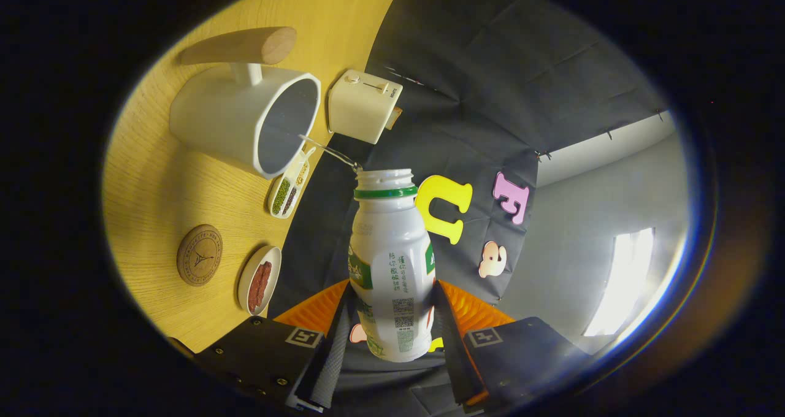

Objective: Take the bottle from table, then pour the juice into the cup, finally place the bottle on the coaster

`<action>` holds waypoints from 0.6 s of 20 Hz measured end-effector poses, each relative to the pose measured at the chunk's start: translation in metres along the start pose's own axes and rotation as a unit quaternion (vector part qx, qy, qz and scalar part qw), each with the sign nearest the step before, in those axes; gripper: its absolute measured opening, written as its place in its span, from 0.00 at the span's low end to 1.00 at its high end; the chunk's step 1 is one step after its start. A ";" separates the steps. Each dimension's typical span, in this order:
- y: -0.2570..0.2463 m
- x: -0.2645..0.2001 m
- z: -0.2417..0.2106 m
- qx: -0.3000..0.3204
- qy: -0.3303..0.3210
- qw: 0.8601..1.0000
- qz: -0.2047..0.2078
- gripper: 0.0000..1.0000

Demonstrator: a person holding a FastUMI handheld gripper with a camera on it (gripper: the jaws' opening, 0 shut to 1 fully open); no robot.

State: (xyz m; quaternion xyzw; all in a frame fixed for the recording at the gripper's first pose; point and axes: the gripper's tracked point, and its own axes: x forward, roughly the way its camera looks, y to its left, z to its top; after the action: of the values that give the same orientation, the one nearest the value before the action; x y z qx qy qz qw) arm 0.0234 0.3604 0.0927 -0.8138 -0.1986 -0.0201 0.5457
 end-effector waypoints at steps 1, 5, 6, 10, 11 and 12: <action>0.000 0.000 0.001 -0.003 -0.002 1.000 0.000 0.70; -0.003 -0.002 0.004 -0.022 -0.011 1.000 -0.005 0.70; -0.004 -0.003 0.005 -0.027 -0.014 1.000 -0.006 0.70; -0.009 -0.002 0.010 -0.043 -0.023 0.999 -0.012 0.70; -0.011 -0.001 0.011 -0.048 -0.024 0.998 -0.013 0.70; -0.011 0.000 0.012 -0.054 -0.026 0.998 -0.014 0.70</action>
State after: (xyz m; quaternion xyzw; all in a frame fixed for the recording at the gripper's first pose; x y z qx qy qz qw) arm 0.0171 0.3748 0.0977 -0.8392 -0.2232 -0.0172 0.4955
